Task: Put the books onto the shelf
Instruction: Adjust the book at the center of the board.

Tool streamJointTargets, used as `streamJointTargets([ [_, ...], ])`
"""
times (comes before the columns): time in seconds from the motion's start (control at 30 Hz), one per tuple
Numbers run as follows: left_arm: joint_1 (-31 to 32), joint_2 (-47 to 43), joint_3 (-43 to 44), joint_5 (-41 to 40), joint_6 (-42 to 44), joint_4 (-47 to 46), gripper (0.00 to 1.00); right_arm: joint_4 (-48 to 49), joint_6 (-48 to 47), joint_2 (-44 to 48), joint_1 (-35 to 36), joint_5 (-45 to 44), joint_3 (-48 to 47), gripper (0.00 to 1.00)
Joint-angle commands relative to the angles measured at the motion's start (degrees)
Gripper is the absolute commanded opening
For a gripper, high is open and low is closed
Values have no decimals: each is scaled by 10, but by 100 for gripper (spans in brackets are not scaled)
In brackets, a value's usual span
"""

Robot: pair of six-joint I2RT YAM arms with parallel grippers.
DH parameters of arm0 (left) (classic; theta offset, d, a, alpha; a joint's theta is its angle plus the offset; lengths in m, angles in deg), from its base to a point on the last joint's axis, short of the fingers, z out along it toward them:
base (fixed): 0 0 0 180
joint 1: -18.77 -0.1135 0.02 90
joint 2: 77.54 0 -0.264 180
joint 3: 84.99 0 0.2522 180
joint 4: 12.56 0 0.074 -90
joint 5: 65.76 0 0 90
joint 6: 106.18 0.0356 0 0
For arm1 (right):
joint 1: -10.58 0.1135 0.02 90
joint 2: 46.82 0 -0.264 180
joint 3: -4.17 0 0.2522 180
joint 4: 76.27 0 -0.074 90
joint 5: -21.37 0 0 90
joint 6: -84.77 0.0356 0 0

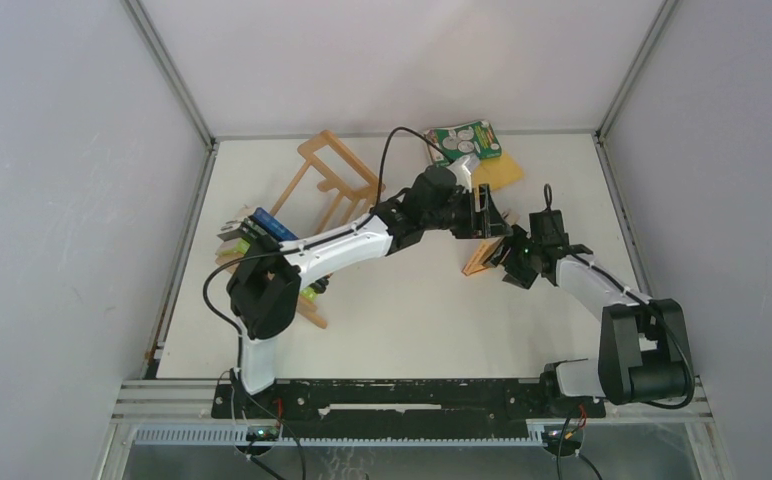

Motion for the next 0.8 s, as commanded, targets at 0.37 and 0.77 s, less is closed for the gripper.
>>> streamJointTargets([
  [0.37, 23, -26, -63, 38, 4, 71, 65, 34, 52, 59, -13, -23, 41, 69],
  [0.77, 13, -37, -30, 22, 25, 96, 67, 54, 82, 53, -2, -18, 45, 68],
])
